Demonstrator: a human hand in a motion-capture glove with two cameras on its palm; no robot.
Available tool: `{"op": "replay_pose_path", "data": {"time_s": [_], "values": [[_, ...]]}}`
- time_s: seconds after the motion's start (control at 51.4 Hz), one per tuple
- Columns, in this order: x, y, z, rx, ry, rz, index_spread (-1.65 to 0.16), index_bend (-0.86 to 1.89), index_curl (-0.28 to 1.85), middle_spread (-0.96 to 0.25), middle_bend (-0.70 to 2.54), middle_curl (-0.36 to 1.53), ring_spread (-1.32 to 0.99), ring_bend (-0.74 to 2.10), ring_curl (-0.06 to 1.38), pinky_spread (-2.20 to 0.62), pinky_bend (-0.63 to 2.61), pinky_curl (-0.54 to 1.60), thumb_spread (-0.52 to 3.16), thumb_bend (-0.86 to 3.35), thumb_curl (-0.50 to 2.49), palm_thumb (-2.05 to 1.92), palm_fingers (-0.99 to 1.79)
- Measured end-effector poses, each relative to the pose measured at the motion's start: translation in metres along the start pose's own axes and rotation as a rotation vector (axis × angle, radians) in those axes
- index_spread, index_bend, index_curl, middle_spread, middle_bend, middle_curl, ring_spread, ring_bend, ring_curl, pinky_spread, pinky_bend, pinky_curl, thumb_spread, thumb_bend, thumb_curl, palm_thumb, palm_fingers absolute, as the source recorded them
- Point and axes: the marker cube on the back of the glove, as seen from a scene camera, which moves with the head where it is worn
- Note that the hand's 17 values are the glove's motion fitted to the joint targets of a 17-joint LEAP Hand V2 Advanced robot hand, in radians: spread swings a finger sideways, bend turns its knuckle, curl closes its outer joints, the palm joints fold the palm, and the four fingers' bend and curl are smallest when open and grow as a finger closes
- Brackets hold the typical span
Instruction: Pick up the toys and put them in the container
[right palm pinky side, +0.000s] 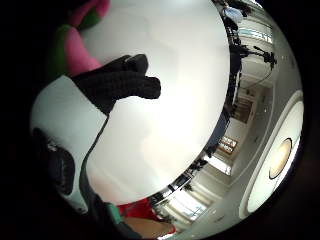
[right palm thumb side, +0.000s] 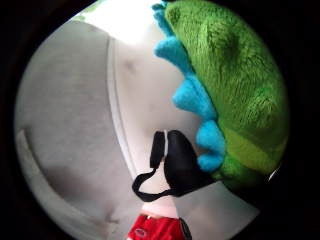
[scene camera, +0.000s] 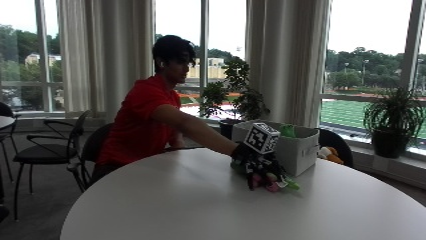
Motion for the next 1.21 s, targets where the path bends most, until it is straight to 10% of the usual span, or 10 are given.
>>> {"op": "replay_pose_path", "data": {"time_s": [0.506,0.837,1.207], "values": [[-0.003,0.008,0.004,0.070,-0.061,0.016,-0.44,0.21,0.15,-0.17,0.11,0.18,-0.29,1.14,0.49,-0.33,1.50,0.34,1.54,0.19,0.36,0.41,0.59],[0.000,0.045,-0.004,0.229,-0.081,0.050,-0.46,0.50,0.32,-0.37,0.44,0.31,-0.43,1.13,0.54,-0.38,1.21,0.34,1.03,0.22,0.64,0.72,1.13],[0.013,0.113,-0.135,0.404,-0.063,0.012,-0.43,0.78,0.56,-0.44,0.77,0.53,-0.43,1.22,0.60,-0.39,1.19,0.41,0.55,0.19,0.87,0.73,1.11]]}}
